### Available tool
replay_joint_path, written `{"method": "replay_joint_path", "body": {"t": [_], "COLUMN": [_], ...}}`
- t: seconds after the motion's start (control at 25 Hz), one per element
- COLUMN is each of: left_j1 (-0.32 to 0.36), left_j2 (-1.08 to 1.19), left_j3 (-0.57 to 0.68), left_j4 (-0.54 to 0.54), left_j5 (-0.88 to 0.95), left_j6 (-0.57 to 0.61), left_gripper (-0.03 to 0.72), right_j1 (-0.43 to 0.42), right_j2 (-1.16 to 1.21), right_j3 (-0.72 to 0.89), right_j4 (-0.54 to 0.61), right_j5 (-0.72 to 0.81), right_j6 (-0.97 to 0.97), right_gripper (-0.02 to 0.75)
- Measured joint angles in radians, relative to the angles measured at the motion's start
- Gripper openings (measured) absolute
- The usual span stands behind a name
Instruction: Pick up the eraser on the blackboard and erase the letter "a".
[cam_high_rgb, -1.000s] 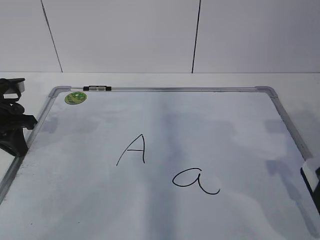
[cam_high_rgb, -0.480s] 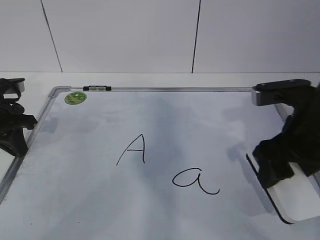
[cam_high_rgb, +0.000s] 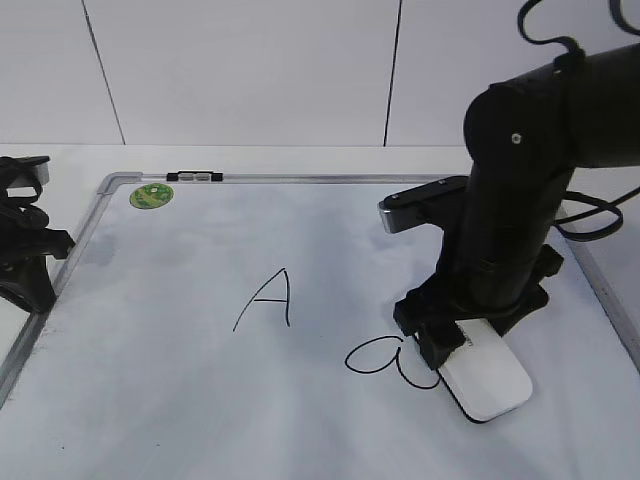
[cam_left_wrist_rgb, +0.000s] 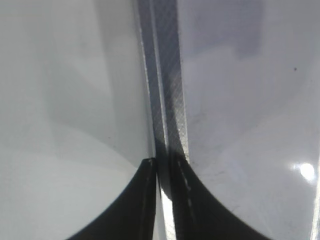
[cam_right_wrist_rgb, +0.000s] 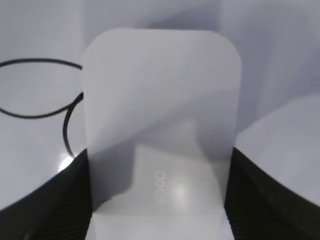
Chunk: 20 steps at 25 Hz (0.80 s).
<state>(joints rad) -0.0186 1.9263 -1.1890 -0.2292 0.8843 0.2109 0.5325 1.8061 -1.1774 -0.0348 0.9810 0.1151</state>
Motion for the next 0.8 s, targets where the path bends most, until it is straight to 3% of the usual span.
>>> {"method": "replay_joint_path", "body": {"t": [0.4,0.8], "left_j1": [0.0,0.0], "left_j2": [0.0,0.0], "left_j3": [0.0,-0.002], "left_j4": [-0.002,-0.002], "left_j5": [0.002,0.002], "left_j6": [0.0,0.0], "left_gripper": [0.064,0.064], "right_j1": [0.028,0.241], "right_j2": [0.12,0.144], "right_j3": [-0.131,-0.162], "right_j4": [-0.029,-0.047], "right_j5": [0.049,0.04], "right_j6": [0.0,0.0], "right_gripper": [0.564,0.564]}}
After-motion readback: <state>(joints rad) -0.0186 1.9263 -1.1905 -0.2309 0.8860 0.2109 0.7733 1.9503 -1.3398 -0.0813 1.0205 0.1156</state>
